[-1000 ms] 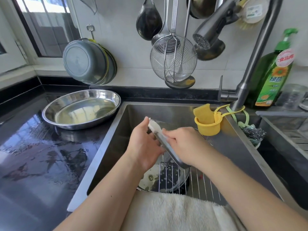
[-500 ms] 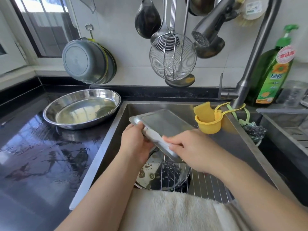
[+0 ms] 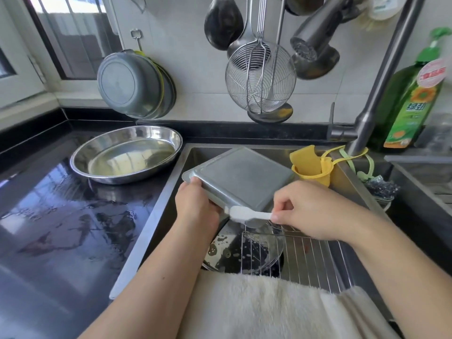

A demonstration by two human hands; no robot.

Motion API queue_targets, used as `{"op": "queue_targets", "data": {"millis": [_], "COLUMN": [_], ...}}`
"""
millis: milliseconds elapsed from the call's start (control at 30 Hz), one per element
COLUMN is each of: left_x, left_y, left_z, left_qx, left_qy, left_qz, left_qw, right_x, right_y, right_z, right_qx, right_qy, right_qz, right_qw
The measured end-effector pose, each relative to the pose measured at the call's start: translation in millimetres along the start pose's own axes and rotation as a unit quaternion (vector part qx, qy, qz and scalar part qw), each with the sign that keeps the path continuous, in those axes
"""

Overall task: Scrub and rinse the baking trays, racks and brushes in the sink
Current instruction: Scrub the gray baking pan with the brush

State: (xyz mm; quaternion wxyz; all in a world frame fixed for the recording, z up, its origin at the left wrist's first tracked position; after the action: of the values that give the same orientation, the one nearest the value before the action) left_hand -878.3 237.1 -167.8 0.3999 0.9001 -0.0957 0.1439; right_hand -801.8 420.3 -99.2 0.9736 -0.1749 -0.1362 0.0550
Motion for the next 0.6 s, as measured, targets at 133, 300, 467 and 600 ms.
{"op": "queue_targets", "data": {"millis": [133,300,467,600], "left_x": [1.7,5.1,6.3,-0.7], "left_y": [1.5,-2.8,3.3,3.5], "left_z": [0.7,-0.8,-2.7,3.2], "left_qx": [0.004,-0.019,0.001,-0.020], "left_qy": [0.002,0.004,-0.004,0.007], "left_qz": [0.001,0.003,0.002,0.005], "left_qw": [1.000,1.000,1.000,1.000], "right_x": [6.3,-9.3,0.7,-1.0], "right_y": [26.8,-3.4,32.6,43.5], "right_z": [10.5,-7.6,10.3,10.3], "right_qx": [-0.043,-0.016,-0.061,-0.048], "right_qy": [-0.046,0.008,-0.026,-0.016], "right_qz": [-0.036,0.024,-0.026,-0.043], "right_qw": [0.997,1.000,0.997,0.998]}}
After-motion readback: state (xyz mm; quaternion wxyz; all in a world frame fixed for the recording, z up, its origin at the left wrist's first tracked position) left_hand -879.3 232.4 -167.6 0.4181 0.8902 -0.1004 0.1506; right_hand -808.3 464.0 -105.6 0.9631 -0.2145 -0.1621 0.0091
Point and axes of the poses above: each hand's wrist, its own x-axis away from the middle knuckle, its own z-axis out of the back of the hand, y = z × x, the point moved 5 cm from there along -x, towards the middle knuckle, and after that the axes turned 9 degrees about -y, right-handed, at the moved point
